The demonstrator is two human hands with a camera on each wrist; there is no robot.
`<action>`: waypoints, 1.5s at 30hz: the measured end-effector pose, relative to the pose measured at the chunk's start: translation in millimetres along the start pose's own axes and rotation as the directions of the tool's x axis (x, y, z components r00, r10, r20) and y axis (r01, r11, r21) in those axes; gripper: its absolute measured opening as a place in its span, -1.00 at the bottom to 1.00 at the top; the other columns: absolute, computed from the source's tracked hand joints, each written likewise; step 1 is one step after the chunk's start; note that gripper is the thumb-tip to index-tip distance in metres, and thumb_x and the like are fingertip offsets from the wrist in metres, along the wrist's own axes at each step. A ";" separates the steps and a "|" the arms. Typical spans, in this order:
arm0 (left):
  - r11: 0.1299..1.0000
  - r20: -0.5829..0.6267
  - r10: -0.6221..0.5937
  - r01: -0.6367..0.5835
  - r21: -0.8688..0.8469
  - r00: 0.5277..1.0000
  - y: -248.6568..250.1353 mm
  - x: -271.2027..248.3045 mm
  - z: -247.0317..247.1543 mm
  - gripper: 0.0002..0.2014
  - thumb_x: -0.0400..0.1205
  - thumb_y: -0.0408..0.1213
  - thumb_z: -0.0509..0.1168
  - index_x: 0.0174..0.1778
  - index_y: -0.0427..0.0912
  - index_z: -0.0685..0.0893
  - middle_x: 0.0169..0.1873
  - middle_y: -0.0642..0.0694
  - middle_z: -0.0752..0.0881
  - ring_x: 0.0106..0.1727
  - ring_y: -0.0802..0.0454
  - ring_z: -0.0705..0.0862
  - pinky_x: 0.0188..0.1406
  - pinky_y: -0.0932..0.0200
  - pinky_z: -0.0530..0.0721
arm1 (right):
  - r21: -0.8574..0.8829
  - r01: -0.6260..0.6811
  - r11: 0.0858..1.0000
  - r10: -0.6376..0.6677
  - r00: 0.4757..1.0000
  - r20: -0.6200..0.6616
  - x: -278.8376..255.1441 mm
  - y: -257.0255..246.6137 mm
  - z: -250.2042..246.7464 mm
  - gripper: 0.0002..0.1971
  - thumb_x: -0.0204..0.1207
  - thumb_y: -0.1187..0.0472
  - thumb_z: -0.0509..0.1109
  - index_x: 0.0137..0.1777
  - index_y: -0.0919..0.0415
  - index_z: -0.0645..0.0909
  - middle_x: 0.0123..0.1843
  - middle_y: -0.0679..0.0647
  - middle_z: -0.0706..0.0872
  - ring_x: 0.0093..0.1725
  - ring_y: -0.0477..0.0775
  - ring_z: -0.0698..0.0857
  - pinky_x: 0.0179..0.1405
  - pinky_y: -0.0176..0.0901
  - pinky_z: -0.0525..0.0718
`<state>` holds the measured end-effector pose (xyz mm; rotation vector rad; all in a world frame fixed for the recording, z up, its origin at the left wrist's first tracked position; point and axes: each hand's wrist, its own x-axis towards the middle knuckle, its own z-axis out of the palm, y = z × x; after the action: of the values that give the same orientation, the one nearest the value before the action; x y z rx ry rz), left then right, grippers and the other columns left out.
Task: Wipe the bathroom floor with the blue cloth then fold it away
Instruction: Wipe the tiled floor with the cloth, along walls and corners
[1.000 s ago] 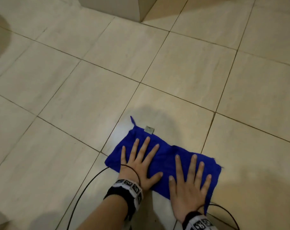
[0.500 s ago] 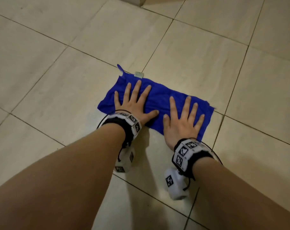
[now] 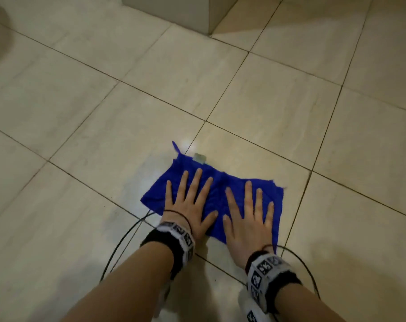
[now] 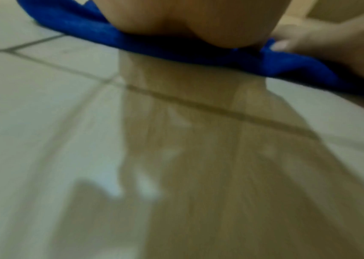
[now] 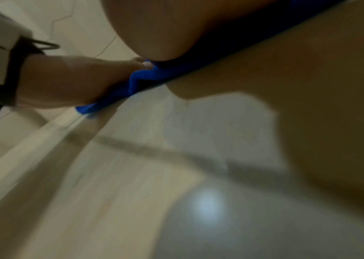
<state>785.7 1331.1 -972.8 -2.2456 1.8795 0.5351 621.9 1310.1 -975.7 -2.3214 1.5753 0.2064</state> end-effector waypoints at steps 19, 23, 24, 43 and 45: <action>0.989 0.062 0.129 -0.133 0.058 0.990 15.0 -47.7 25.7 -0.18 0.50 0.29 0.11 0.68 -0.01 0.24 0.69 -0.02 0.19 0.65 -0.14 0.20 0.42 -0.44 0.13 | 0.022 0.112 0.993 -0.112 0.994 0.010 -59.9 10.9 18.8 -0.38 0.70 -0.12 -0.32 0.66 0.03 0.23 0.73 0.17 0.18 0.67 0.31 0.22 0.54 0.39 0.18; 1.000 -0.005 0.017 -0.017 -0.016 1.000 1.5 -16.7 13.5 -0.21 0.57 0.28 -0.07 0.72 0.11 -0.10 0.72 0.09 -0.14 0.70 -0.02 -0.14 0.55 -0.35 -0.18 | 0.024 0.095 0.995 -0.094 0.995 -0.038 -12.7 -2.5 10.7 -0.42 0.65 -0.13 -0.07 0.67 -0.06 0.20 0.75 0.16 0.10 0.69 0.30 0.15 0.55 0.41 0.15; 0.999 -0.029 -0.013 0.012 -0.038 0.999 -3.1 -10.6 11.3 -0.22 0.57 0.29 -0.17 0.69 0.16 -0.27 0.68 0.15 -0.31 0.68 0.03 -0.29 0.56 -0.32 -0.32 | 0.011 0.089 0.996 -0.088 0.995 -0.048 -1.8 -6.5 9.6 -0.40 0.63 -0.15 -0.06 0.68 -0.08 0.16 0.75 0.16 0.06 0.70 0.30 0.12 0.57 0.41 0.13; 0.981 -0.080 -0.116 0.101 -0.166 0.990 -29.7 10.9 -2.3 -0.19 0.55 0.24 0.08 0.71 0.01 0.12 0.72 -0.06 -0.01 0.71 -0.18 -0.01 0.57 -0.47 -0.02 | -0.079 -0.052 0.996 0.049 0.998 -0.035 37.4 -38.9 6.2 -0.36 0.67 -0.29 -0.25 0.74 -0.16 -0.08 0.77 0.14 -0.12 0.72 0.29 -0.08 0.59 0.33 -0.10; 0.981 -0.067 -0.108 0.096 -0.167 0.992 -30.7 10.7 -1.7 -0.20 0.54 0.24 0.09 0.71 0.00 0.16 0.72 -0.07 0.03 0.71 -0.19 0.03 0.56 -0.47 0.01 | -0.098 -0.054 0.994 0.052 0.998 -0.020 38.0 -40.3 3.9 -0.36 0.67 -0.28 -0.23 0.74 -0.15 -0.06 0.77 0.15 -0.10 0.71 0.31 -0.06 0.59 0.34 -0.08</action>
<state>817.4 1326.7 -978.3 -2.4844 1.8018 0.6175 673.8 1291.7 -983.1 -2.3627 1.6727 0.2837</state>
